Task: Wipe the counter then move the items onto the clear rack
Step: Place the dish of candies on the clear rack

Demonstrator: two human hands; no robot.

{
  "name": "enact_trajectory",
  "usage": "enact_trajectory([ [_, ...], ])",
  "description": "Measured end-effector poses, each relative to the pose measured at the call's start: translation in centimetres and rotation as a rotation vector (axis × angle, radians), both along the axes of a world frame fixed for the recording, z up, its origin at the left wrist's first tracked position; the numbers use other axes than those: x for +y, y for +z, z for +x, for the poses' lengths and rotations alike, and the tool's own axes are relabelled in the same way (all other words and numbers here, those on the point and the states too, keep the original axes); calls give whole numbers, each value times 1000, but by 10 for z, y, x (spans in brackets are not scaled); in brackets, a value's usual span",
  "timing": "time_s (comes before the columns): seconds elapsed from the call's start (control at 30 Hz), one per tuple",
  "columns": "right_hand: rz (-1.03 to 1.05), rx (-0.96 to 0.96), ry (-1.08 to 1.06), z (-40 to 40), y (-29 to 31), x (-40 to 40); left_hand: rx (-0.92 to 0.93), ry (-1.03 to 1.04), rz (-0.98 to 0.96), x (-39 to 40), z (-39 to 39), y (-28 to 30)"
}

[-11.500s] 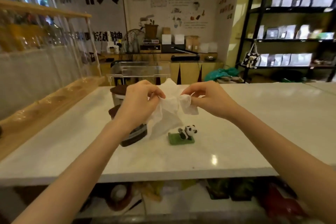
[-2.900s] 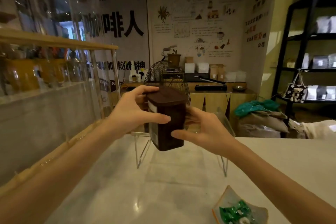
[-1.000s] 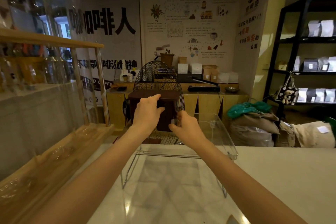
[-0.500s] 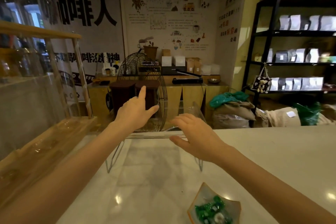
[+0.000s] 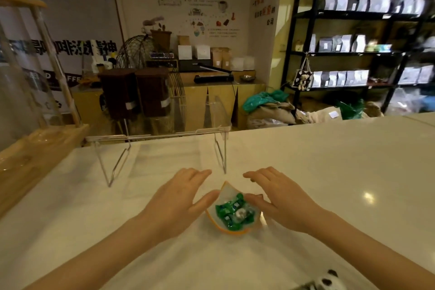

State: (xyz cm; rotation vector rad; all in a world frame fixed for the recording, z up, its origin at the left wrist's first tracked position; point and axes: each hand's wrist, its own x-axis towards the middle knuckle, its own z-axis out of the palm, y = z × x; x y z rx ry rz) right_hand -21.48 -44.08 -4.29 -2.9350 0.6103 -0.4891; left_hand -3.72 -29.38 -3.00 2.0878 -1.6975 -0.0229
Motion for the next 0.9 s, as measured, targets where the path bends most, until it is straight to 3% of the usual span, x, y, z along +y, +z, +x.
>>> enact_trajectory([
  [0.17, 263, 5, -84, -4, -7, 0, 401, 106, -29, 1, -14, -16],
  [0.3, 374, -31, -92, -3, -10, 0, 927, 182, 107, -3, -17, -16],
  [0.43, 456, -75, -95, 1, -13, -3, 1260, 211, 175, -3, -13, -15],
  [0.7, 661, -156, -128, 10, 1, -9, 1464, 143, 220, 0, -3, -8],
  [0.9, 669, -263, -73, 25, 52, -20, 1486, 77, 23, 1, 5, 34],
])
